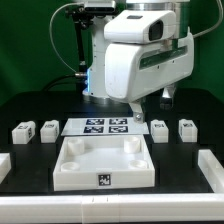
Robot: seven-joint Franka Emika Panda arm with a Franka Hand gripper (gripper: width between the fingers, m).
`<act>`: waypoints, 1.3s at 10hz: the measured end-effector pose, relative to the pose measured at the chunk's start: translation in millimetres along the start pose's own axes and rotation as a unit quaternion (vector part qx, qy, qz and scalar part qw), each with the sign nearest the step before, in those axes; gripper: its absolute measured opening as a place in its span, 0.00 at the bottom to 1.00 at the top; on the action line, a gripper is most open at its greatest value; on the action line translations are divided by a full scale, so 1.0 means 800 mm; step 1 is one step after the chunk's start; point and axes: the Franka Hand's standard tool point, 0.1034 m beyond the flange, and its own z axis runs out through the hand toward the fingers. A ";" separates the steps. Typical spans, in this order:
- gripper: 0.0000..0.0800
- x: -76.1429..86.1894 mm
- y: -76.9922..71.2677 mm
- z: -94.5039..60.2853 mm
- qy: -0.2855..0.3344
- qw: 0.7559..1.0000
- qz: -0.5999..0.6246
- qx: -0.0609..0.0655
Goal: Assemble one leg
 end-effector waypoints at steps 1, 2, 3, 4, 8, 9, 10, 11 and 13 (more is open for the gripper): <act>0.81 0.000 0.000 0.000 0.000 1.000 0.000 0.000; 0.81 0.000 0.000 0.000 0.000 1.000 0.000 0.000; 0.81 0.000 0.000 0.000 0.000 1.000 0.000 0.000; 0.81 0.000 0.000 0.000 0.000 1.000 0.000 0.000; 0.81 0.000 0.000 0.001 0.000 1.000 0.000 0.000; 0.81 0.000 0.000 0.001 0.000 1.000 0.000 0.000; 0.81 0.000 0.000 0.001 0.000 1.000 0.000 0.000; 0.81 -0.001 -0.001 0.002 -0.001 1.000 0.000 0.001; 0.81 -0.041 -0.031 0.027 0.010 0.998 -0.055 -0.010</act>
Offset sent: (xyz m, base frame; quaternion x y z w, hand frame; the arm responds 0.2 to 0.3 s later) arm 0.0000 0.0000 0.0000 0.0000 0.0000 0.0000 1.0000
